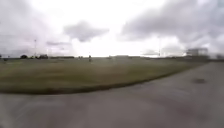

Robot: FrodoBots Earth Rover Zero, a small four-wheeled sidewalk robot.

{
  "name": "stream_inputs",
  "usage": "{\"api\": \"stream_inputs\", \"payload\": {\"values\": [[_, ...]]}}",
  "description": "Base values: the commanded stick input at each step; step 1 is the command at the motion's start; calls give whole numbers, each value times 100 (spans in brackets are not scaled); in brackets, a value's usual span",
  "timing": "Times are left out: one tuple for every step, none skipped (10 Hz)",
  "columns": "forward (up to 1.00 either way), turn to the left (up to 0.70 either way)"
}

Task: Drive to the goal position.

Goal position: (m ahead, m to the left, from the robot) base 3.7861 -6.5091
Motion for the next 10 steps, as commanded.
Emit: {"api": "stream_inputs", "payload": {"values": [[100,-34],[100,-38],[100,-39],[100,-39],[100,-39],[100,-39],[100,-39],[100,-39],[100,-39],[100,-39]]}}
